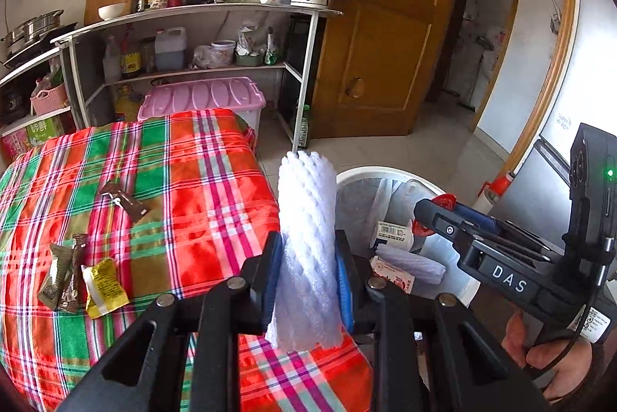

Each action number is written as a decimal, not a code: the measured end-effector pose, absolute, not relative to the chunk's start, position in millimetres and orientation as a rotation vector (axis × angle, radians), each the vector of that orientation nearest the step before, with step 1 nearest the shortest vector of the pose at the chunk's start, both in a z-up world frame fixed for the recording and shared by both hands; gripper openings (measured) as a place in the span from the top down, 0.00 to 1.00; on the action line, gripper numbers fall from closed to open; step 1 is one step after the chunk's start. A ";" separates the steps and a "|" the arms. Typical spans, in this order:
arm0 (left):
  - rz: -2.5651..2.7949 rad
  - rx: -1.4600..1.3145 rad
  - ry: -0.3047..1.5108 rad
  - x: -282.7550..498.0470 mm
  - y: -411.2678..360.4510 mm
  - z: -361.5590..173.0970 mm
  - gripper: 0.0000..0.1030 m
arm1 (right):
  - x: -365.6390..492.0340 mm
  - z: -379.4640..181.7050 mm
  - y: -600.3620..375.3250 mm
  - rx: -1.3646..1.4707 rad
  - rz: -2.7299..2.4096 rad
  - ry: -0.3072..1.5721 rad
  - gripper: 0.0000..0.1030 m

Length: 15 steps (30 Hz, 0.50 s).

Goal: Collect trash
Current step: 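Carry the cup and foam net over the bin and open both grippers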

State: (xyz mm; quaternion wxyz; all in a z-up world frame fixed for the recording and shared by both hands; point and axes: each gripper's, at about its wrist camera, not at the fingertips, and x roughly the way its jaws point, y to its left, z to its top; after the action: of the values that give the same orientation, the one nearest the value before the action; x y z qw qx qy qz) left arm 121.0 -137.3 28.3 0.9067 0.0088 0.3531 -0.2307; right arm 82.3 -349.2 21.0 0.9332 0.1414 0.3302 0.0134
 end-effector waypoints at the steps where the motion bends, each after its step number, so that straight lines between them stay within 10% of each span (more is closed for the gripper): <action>1: -0.480 0.029 0.730 121.1 -143.5 27.5 0.73 | 82.2 19.0 -353.1 0.291 0.018 0.680 0.55; 15: -0.524 0.079 0.801 126.3 -195.4 4.7 0.73 | 92.8 -12.0 -396.4 0.278 -0.075 0.770 0.55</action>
State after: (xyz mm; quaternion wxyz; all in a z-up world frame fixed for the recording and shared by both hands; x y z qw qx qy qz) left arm 126.3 -195.4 4.7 0.8869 0.0382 0.3853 -0.2518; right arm 92.8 -396.4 -12.0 0.9166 0.1350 0.3745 -0.0365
